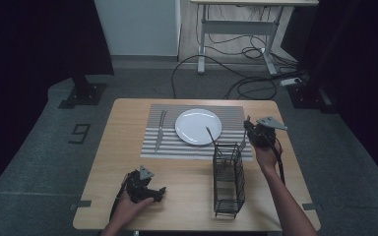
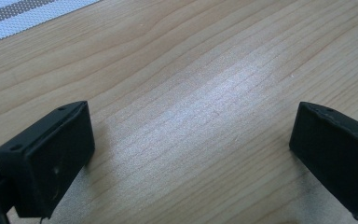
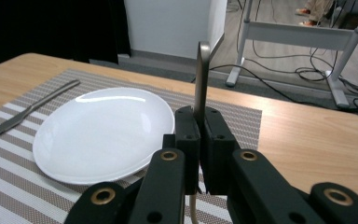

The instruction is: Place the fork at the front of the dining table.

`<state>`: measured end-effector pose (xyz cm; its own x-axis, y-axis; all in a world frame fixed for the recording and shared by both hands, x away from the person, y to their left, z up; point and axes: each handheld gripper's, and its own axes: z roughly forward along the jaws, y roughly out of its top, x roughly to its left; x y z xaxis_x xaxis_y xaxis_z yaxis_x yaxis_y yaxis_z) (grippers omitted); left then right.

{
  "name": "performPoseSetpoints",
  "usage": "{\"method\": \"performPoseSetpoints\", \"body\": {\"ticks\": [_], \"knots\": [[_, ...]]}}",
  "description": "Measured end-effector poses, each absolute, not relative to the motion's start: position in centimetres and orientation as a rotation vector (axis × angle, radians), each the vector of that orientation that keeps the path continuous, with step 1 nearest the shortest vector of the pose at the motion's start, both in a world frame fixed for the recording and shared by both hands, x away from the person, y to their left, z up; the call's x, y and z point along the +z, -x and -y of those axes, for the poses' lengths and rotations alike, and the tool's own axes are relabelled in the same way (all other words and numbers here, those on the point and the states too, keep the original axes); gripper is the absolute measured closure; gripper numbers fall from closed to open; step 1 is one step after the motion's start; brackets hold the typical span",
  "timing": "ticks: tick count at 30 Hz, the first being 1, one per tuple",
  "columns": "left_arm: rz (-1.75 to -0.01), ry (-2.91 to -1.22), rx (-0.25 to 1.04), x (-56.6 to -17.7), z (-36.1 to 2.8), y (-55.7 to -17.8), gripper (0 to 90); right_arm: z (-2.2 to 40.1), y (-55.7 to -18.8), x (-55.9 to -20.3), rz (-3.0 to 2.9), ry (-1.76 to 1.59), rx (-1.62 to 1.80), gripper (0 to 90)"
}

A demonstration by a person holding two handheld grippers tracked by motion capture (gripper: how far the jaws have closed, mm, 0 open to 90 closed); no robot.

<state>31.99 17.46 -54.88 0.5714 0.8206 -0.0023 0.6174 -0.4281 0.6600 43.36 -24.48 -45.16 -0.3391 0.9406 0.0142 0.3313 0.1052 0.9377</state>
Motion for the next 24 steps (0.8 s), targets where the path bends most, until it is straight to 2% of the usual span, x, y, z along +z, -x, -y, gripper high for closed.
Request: {"method": "performPoseSetpoints", "body": {"ticks": [24], "knots": [[-1.145,-2.186,0.428,-54.9,-17.5,-32.0,0.0,23.6,-46.5,-46.2,-1.768,-1.267,1.235,85.9]]}}
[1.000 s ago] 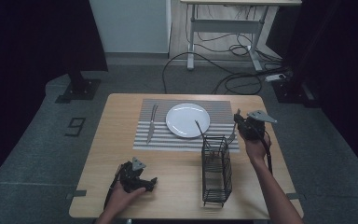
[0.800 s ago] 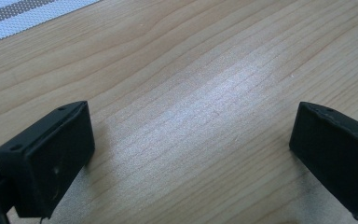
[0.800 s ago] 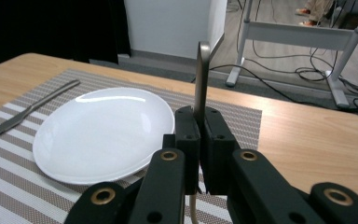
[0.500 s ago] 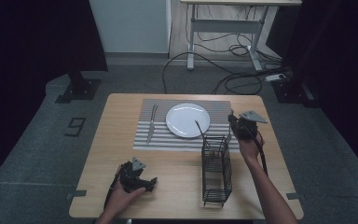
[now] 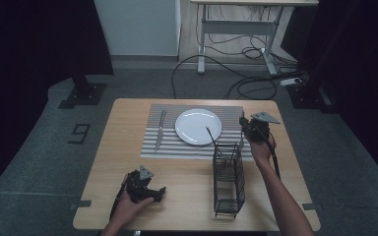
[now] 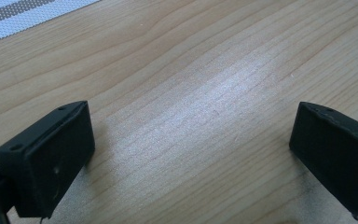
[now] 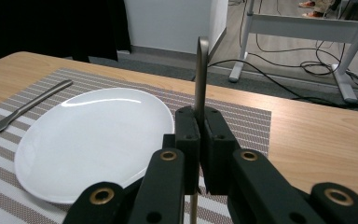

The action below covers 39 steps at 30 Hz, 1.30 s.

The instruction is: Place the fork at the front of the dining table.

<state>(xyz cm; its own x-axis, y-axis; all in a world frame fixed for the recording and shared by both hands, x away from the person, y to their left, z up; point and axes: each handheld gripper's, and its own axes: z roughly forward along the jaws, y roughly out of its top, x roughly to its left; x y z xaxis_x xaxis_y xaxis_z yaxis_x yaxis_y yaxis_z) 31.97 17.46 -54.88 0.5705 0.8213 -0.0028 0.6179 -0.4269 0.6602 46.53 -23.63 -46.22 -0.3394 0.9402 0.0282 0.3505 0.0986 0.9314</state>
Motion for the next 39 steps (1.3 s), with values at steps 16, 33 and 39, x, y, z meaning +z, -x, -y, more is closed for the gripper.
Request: {"method": "performPoseSetpoints", "body": {"ticks": [16,33,39], "knots": [[-1.144,-2.185,0.428,-54.9,-17.5,-32.0,0.0,22.6,-50.3,-46.9,-1.811,-1.34,1.184,85.9],[-1.144,-2.185,0.428,-54.9,-17.5,-32.0,0.0,22.1,-53.5,-48.6,-1.832,-1.437,1.126,85.8],[-1.145,-2.186,0.429,-54.9,-17.5,-32.0,0.0,21.8,-54.9,-49.3,-1.864,-1.466,1.08,85.5]]}}
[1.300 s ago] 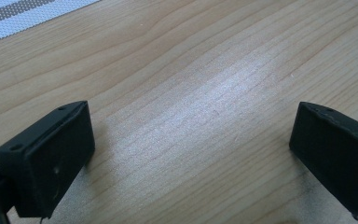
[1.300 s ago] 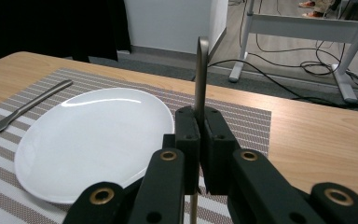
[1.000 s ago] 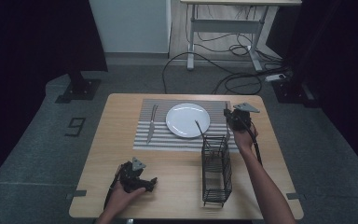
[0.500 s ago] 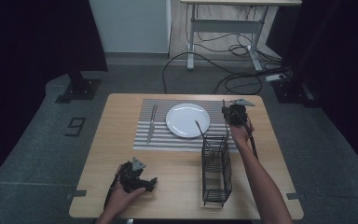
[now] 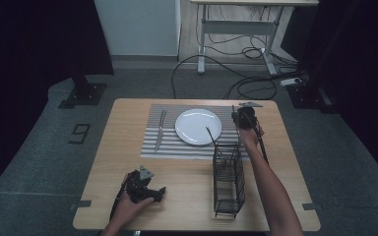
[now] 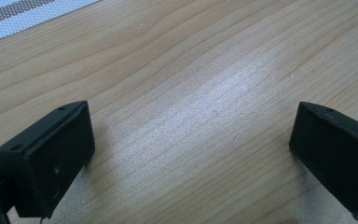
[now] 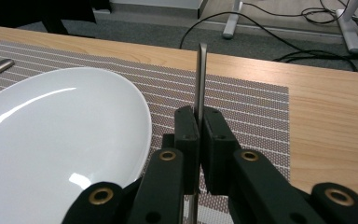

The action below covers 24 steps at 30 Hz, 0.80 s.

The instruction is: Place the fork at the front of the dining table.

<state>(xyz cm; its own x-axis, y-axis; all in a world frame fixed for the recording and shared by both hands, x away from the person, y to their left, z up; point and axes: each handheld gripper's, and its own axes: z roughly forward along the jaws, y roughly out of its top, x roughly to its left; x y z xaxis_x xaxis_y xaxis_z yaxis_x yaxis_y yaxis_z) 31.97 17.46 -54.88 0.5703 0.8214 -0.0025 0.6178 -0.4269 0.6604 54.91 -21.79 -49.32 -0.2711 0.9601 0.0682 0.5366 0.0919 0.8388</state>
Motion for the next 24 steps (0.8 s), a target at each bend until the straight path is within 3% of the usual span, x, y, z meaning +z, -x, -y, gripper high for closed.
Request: {"method": "performPoseSetpoints", "body": {"ticks": [24], "knots": [[-1.163,-2.176,0.435,-54.9,-17.4,-31.8,0.0,22.0,-57.6,-52.5,-1.916,-1.571,1.029,85.0]]}}
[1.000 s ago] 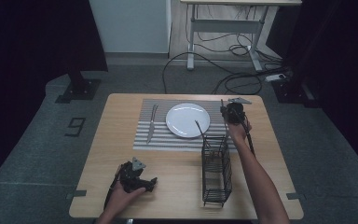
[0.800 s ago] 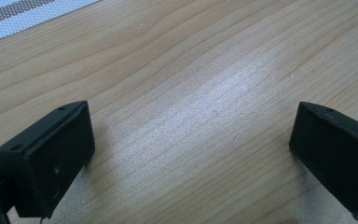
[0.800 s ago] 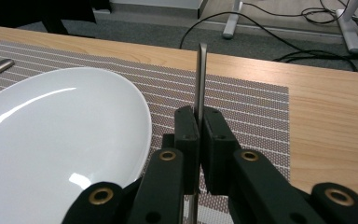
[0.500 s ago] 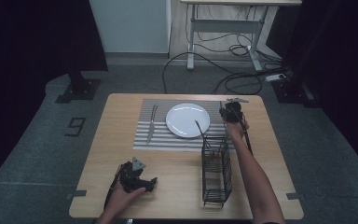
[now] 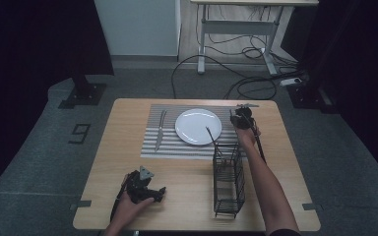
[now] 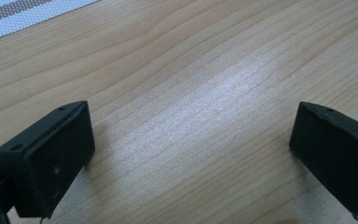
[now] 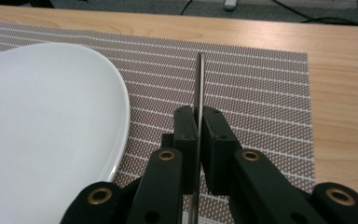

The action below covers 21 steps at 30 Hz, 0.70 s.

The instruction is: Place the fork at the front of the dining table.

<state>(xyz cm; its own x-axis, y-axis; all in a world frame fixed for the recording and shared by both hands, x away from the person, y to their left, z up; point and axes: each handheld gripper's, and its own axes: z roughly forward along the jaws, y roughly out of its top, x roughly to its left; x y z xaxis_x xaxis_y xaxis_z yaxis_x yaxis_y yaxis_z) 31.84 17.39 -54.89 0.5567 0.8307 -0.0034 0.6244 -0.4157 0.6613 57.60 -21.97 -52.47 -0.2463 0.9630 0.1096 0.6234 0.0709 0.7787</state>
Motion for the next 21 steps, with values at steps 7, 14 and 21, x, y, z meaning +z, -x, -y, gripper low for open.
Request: {"method": "performPoseSetpoints", "body": {"ticks": [7,14,21], "knots": [[-1.163,-2.177,0.435,-54.9,-17.4,-31.8,0.0,21.8,-57.9,-53.5,-1.936,-1.606,1.011,85.4],[-1.163,-2.176,0.435,-54.9,-17.4,-31.8,0.0,22.1,-58.1,-54.1,-1.942,-1.65,0.997,84.6],[-1.163,-2.177,0.435,-54.9,-17.4,-31.8,0.0,22.2,-58.2,-54.3,-1.958,-1.667,0.98,84.0]]}}
